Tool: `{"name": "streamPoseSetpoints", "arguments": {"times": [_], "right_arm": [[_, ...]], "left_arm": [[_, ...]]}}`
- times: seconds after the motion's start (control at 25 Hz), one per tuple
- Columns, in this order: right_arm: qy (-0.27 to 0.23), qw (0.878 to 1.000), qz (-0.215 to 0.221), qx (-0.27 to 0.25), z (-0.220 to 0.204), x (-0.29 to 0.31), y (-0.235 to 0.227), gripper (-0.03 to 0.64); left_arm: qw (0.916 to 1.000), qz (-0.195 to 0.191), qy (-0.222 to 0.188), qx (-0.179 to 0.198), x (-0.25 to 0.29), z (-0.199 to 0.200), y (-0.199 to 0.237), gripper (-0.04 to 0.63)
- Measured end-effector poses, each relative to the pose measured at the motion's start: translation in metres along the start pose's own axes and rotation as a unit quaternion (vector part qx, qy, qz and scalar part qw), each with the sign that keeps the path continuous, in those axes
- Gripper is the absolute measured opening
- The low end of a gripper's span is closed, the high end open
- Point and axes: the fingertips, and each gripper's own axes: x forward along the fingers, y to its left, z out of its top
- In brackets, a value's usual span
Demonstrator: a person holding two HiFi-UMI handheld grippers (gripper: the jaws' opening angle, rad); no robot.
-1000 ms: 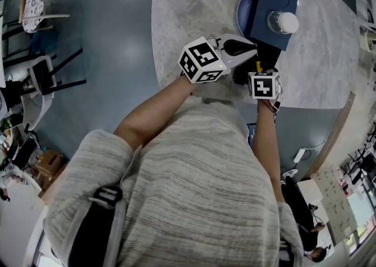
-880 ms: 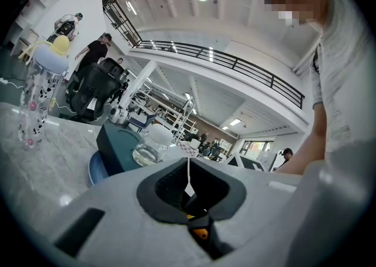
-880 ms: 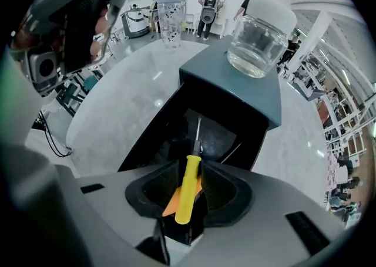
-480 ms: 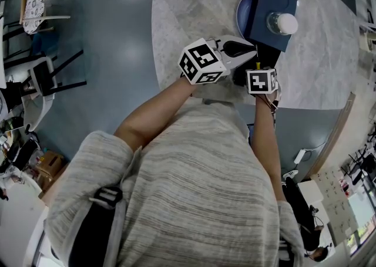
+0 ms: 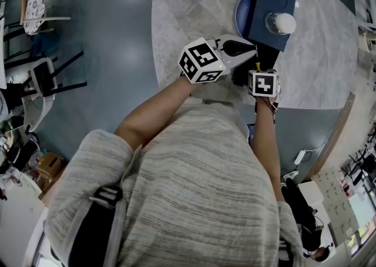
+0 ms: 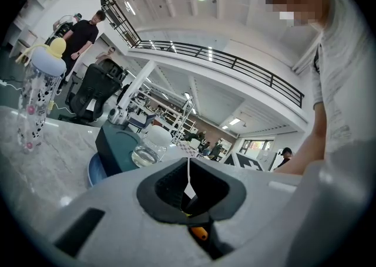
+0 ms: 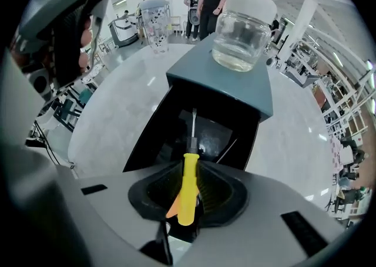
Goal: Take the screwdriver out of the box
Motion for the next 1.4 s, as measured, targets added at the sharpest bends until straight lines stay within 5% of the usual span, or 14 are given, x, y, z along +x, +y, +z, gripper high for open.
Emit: {"name": "streamPoseSetpoints", "arguments": {"times": [0.68,1.4], "right_arm": [[-0.128,0.985,0.076,0.084,0.012,-0.044,-0.01,0.074],[-0.316,0.936,0.123,0.098,0.052,-0.131,-0.053,0.074]], "left_arm": [[0.9998,0.014,0.01,0.013,0.015,-0.004,-0.017,0.023],[0.9988,0.038,0.02,0.022,0.043,0.001,-0.039,0.023]]}}
